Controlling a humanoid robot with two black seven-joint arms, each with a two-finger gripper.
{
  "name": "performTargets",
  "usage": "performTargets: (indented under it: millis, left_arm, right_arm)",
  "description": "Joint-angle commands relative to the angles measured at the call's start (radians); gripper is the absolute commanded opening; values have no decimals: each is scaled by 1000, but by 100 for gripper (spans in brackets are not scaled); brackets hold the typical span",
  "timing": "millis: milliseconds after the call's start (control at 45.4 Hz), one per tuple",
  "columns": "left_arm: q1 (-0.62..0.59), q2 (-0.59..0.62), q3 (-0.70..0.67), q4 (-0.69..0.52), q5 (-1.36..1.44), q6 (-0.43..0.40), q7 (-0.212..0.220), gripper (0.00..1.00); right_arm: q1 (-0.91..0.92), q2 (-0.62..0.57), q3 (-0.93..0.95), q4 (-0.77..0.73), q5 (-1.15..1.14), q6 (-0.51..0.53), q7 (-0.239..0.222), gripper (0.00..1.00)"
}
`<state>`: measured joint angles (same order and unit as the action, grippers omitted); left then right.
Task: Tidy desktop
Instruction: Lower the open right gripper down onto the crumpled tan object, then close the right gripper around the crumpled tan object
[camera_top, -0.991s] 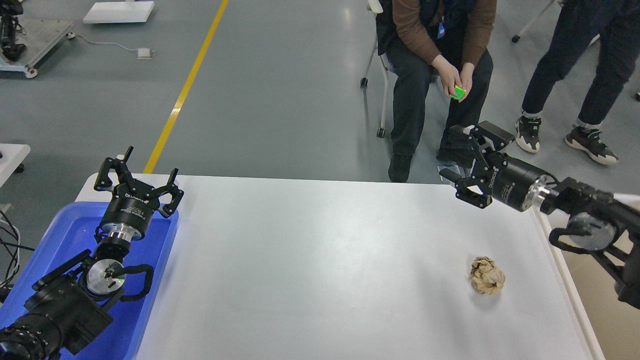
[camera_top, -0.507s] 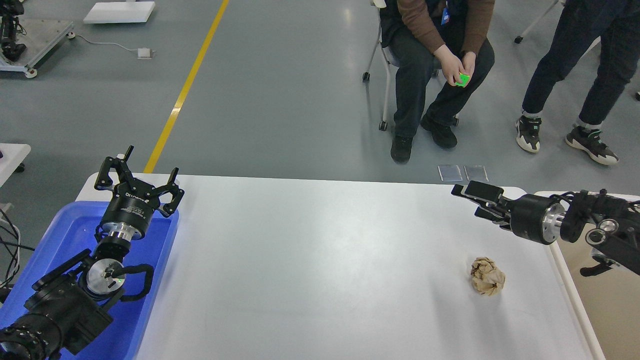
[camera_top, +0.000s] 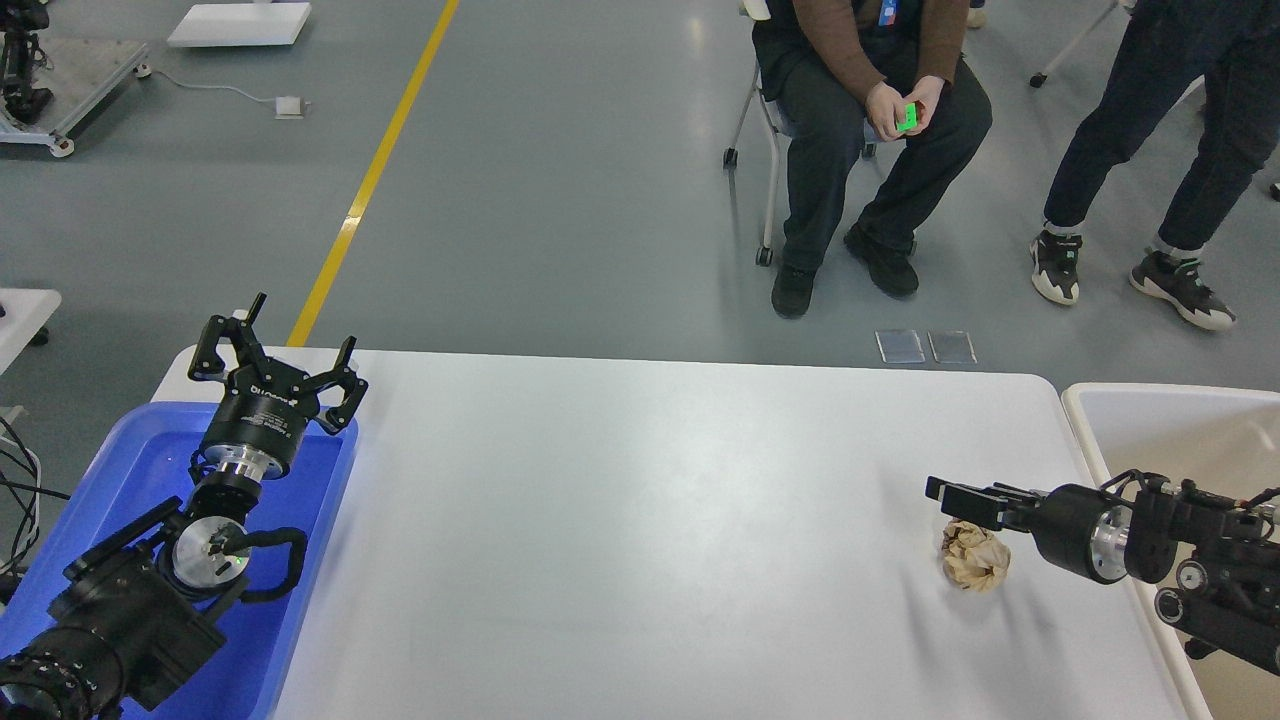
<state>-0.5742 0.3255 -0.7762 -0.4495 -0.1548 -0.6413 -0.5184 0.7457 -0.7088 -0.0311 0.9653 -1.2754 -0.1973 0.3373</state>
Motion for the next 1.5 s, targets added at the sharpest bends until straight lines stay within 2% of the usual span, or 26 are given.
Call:
performTargets:
  millis: [0, 110, 463, 705, 1057, 1366, 1476]
  left_arm:
    - [-1, 0, 0, 0, 0, 0, 0, 100]
    - [-1, 0, 0, 0, 0, 0, 0, 100]
    - [-1, 1, 0, 0, 0, 0, 0, 100]
    - [0, 0, 0, 0, 0, 0, 0, 100]
    - [0, 1, 0, 0, 0, 0, 0, 100]
    - [-1, 0, 0, 0, 0, 0, 0, 100]
    - [-1, 0, 0, 0, 0, 0, 0, 100]
  right_arm:
    - [-9, 49, -156, -103, -21, -186, 31, 100]
    - [-17, 86, -174, -152, -19, -221, 42, 100]
    - [-43, 133, -174, -207, -10, -238, 45, 100]
    - [-74, 192, -176, -301, -5, -257, 68, 100]
    - [-100, 218, -178, -369, -5, -268, 101, 100]
    - [-108, 224, -207, -393, -2, -287, 111, 93]
    - [-109, 230, -219, -408, -1, -287, 111, 87]
